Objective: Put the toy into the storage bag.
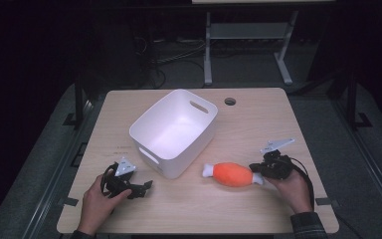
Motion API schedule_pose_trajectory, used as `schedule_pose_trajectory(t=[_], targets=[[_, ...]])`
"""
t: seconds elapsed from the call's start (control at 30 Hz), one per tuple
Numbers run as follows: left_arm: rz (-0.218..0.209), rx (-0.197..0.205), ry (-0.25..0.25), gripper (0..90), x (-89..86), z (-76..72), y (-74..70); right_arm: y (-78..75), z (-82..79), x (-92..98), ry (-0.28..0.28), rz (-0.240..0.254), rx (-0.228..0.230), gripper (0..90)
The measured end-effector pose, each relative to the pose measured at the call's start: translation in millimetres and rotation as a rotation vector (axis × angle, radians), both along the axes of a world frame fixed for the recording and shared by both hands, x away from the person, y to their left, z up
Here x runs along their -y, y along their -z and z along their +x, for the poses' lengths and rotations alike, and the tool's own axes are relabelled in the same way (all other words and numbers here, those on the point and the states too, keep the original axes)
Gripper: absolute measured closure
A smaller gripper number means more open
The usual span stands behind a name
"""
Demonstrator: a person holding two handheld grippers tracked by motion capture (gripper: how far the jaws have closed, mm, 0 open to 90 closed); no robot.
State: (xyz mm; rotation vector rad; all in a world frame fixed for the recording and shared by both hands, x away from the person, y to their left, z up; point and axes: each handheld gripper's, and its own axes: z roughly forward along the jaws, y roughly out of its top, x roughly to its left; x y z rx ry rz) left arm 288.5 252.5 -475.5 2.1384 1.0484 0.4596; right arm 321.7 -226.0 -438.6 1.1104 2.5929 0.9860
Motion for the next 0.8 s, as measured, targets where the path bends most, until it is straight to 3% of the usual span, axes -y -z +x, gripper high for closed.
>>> schedule_pose_trajectory(t=[0.8], targets=[[0.0, 0.0, 0.0, 12.6, 0.1, 0.0, 0.0, 0.0, -40.3, 2.8, -0.036, 0.013, -0.014, 89.6]])
